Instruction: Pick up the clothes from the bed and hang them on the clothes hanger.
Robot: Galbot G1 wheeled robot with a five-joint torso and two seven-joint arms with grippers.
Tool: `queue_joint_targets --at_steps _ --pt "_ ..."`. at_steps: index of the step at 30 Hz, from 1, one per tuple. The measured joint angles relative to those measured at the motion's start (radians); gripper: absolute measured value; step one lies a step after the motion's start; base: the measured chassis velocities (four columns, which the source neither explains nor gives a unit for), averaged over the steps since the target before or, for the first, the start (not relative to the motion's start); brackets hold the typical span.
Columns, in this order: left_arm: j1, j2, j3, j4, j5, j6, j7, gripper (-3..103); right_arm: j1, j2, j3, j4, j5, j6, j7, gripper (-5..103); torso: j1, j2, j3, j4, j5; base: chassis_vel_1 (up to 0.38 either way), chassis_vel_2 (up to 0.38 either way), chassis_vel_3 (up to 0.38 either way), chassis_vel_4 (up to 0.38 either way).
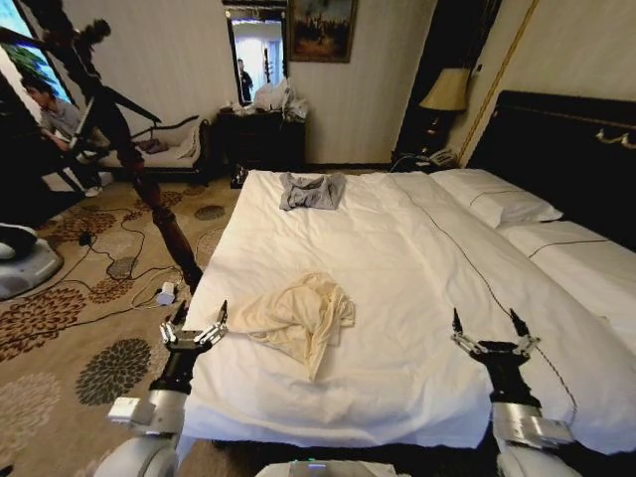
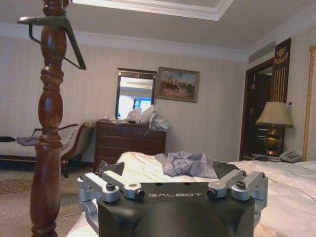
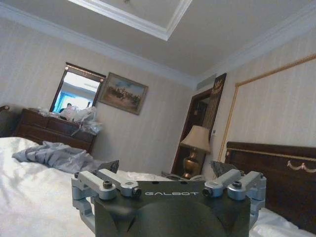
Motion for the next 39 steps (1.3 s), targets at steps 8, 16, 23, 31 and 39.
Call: queue_joint_targets --at_steps 8,16,23,31,39 --pt "-0.033 -0.002 0.007 -0.046 -0.199 0.083 0.019 100 -0.024 -0.025 -0.037 0.049 0.336 -0.119 0.008 100 0.0 0.0 0.0 -0.0002 -0.0001 0.0 0.0 0.0 0.0" --pt "-0.02 -0.006 0.012 0.005 -0.056 0.007 0.039 100 -0.039 -0.029 -0.05 0.127 0.366 -0.181 0.024 100 0.0 0.0 0.0 0.0002 -0.0003 0.0 0.0 0.0 0.0" --pt "-0.056 0.005 -0.031 0.06 0.062 -0.032 0.034 100 -0.004 -0.029 -0.001 0.035 0.086 -0.073 -0.012 100 0.0 0.0 0.0 -0.0003 -0.0002 0.0 0.0 0.0 0.0" --pt "-0.029 -0.025 -0.019 0.077 0.102 -0.018 -0.01 100 -0.013 -0.014 -0.025 0.017 0.105 -0.092 0.017 100 0.0 0.0 0.0 -0.0004 -0.0005 0.0 0.0 0.0 0.0" --pt "0.011 -0.036 -0.007 0.07 0.047 0.018 -0.033 100 0.001 -0.03 -0.063 0.017 0.299 -0.163 0.064 100 0.0 0.0 0.0 -0.0003 -0.0002 0.0 0.0 0.0 0.0"
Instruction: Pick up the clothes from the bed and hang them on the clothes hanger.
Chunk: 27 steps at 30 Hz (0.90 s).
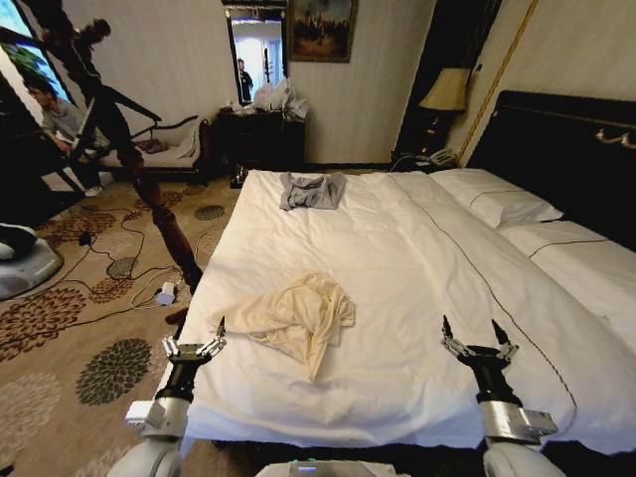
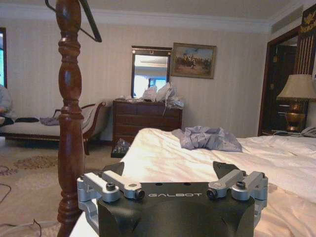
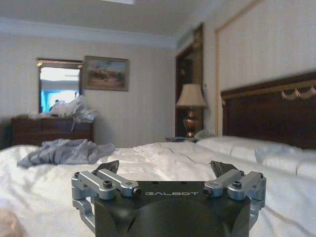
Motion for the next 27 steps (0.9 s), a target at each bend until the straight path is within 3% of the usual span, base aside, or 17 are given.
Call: queue_joint_targets --at_steps 6,9,12,15,17,18,19,20,21,23,27 --pt "0.011 0.003 0.002 -0.013 -0.023 -0.011 0.016 100 0.05 -0.044 -0.043 -0.004 0.116 -0.048 0.041 100 0.0 0.0 0.0 0.0 0.0001 0.0 0.0 0.0 0.0" --pt "0.034 0.013 -0.022 -0.013 -0.02 -0.026 0.028 100 0.109 -0.098 -0.122 -0.063 0.193 -0.071 0.092 100 0.0 0.0 0.0 0.0004 0.0003 0.0 0.0 0.0 0.0" --pt "0.05 0.019 -0.039 -0.008 -0.019 -0.033 0.031 100 0.132 -0.126 -0.149 -0.099 0.201 -0.072 0.1 100 0.0 0.0 0.0 0.0005 0.0003 0.0 0.0 0.0 0.0" --pt "0.071 0.023 -0.061 -0.007 -0.005 -0.047 0.045 100 0.156 -0.185 -0.198 -0.117 0.276 -0.097 0.114 100 0.0 0.0 0.0 -0.0002 0.0005 0.0 0.0 0.0 0.0" --pt "0.087 0.025 -0.079 0.001 0.036 -0.063 0.058 100 0.184 -0.25 -0.249 -0.084 0.5 -0.189 0.192 100 0.0 0.0 0.0 -0.0001 0.0004 0.0 0.0 0.0 0.0" --pt "0.094 0.024 -0.092 0.018 0.089 -0.084 0.069 100 0.228 -0.287 -0.287 -0.052 0.68 -0.29 0.292 100 0.0 0.0 0.0 0.0 -0.0001 0.0 0.0 0.0 0.0" --pt "0.096 0.021 -0.1 0.029 0.116 -0.096 0.072 100 0.251 -0.299 -0.302 -0.046 0.747 -0.328 0.332 100 0.0 0.0 0.0 0.0002 -0.0001 0.0 0.0 0.0 0.0" --pt "0.096 0.021 -0.1 0.029 0.116 -0.096 0.072 100 0.251 -0.299 -0.302 -0.046 0.747 -0.328 0.332 100 0.0 0.0 0.0 0.0002 -0.0001 0.0 0.0 0.0 0.0" --pt "0.099 0.013 -0.112 0.046 0.154 -0.115 0.075 100 0.303 -0.318 -0.34 -0.046 0.851 -0.388 0.398 100 0.0 0.0 0.0 0.0004 -0.0001 0.0 0.0 0.0 0.0" --pt "0.102 -0.01 -0.13 0.079 0.184 -0.148 0.069 100 0.382 -0.335 -0.423 -0.074 0.923 -0.436 0.445 100 0.0 0.0 0.0 0.0004 0.0 0.0 0.0 0.0 0.0" --pt "0.121 -0.034 -0.161 0.123 0.198 -0.196 0.061 100 0.463 -0.332 -0.519 -0.115 0.969 -0.463 0.484 100 0.0 0.0 0.0 0.0002 -0.0002 0.0 0.0 0.0 0.0"
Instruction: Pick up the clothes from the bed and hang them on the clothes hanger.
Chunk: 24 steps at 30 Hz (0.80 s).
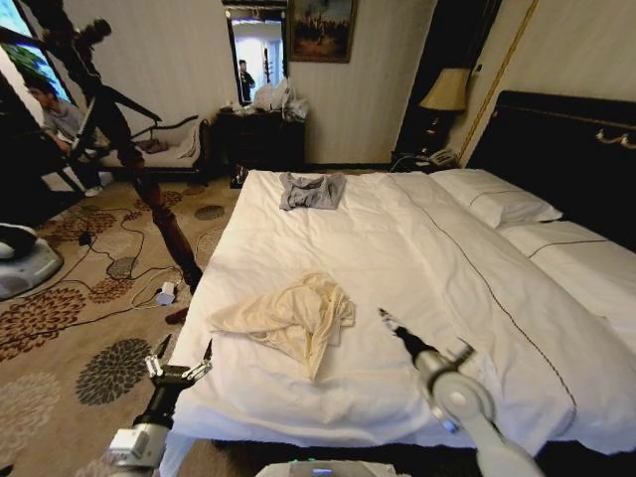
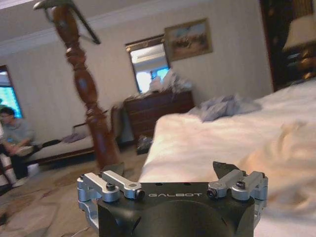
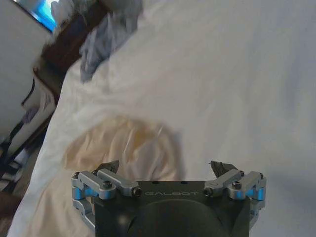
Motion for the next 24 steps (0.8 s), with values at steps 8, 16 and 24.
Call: queue_joint_targets --at_steps 8,16,24 --pt "0.048 -0.05 -0.061 0.029 -0.021 -0.068 -0.002 100 0.127 0.091 -0.193 -0.078 0.018 0.003 0.019 100 0.0 0.0 0.0 0.0 0.0002 0.0 0.0 0.0 0.0" --pt "0.057 -0.056 -0.099 0.0 -0.07 -0.07 -0.007 100 0.177 0.136 -0.284 -0.113 -0.023 0.003 0.016 89 0.0 0.0 0.0 0.0 0.0004 0.0 0.0 0.0 0.0" --pt "0.055 -0.043 -0.115 0.004 -0.094 -0.073 -0.009 100 0.161 0.127 -0.278 -0.109 -0.067 0.012 0.0 66 0.0 0.0 0.0 -0.0002 0.0002 0.0 0.0 0.0 0.0"
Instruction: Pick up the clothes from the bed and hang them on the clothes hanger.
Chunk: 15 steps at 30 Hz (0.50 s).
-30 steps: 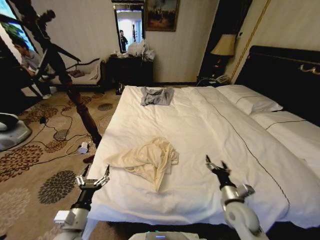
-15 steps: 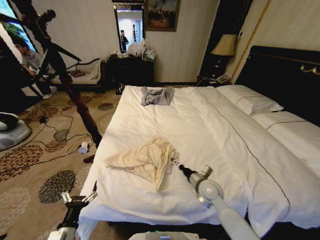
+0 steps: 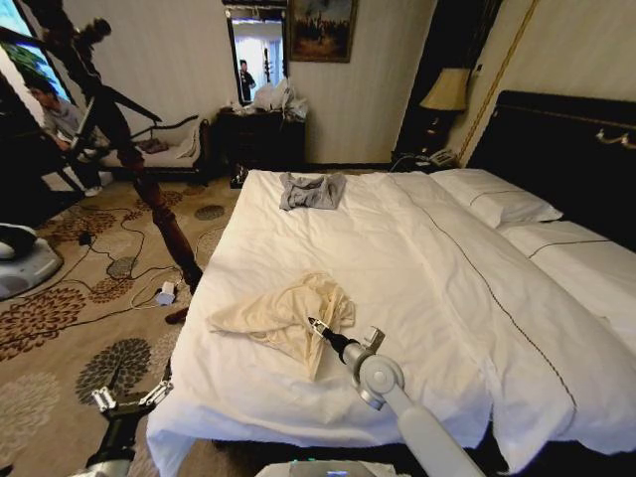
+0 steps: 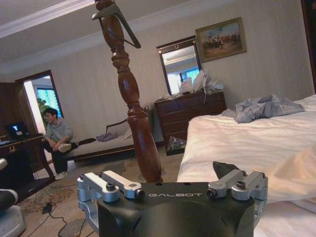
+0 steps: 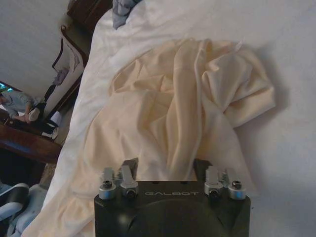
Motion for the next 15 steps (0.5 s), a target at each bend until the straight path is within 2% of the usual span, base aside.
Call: queue_joint_targets --at_steps 1,2,4,5,7,10,14,15 --pt "-0.003 0.003 0.0 0.002 -0.001 0.0 0.0 100 -0.006 -0.001 0.004 0.0 -0.014 0.007 -0.006 56 0.0 0.0 0.0 0.0 0.0 0.0 0.0 0.0 0.0" --pt "-0.006 0.006 0.002 0.003 -0.001 0.001 0.0 100 -0.013 -0.002 0.008 0.0 -0.031 0.014 -0.014 56 0.0 0.0 0.0 0.0001 0.0 0.0 0.0 0.0 0.0" --pt "-0.011 0.011 0.006 0.006 -0.001 0.004 0.0 100 -0.024 -0.005 0.014 0.001 -0.058 0.023 -0.024 45 0.0 0.0 0.0 0.0001 0.0001 0.0 0.0 0.0 0.0" --pt "-0.011 0.011 0.006 0.006 -0.001 0.004 0.0 100 -0.024 -0.005 0.014 0.001 -0.058 0.023 -0.024 45 0.0 0.0 0.0 0.0001 0.0001 0.0 0.0 0.0 0.0" --pt "-0.022 0.018 0.012 0.013 -0.003 0.012 0.0 100 -0.042 -0.013 0.03 0.009 -0.118 0.036 -0.031 34 0.0 0.0 0.0 0.0001 0.0003 0.0 0.0 0.0 0.0" --pt "-0.03 0.02 0.019 0.019 -0.003 0.015 -0.001 100 -0.057 -0.027 0.042 0.023 -0.155 0.04 -0.038 29 0.0 0.0 0.0 0.0001 0.0003 0.0 0.0 0.0 0.0" --pt "-0.043 0.02 0.042 0.031 0.001 0.018 -0.001 100 -0.062 -0.106 0.107 0.084 -0.183 0.033 -0.059 8 0.0 0.0 0.0 0.0 0.0001 0.0 0.0 0.0 0.0" --pt "-0.043 0.02 0.042 0.031 0.001 0.018 -0.001 100 -0.062 -0.106 0.107 0.084 -0.183 0.033 -0.059 8 0.0 0.0 0.0 0.0 0.0001 0.0 0.0 0.0 0.0"
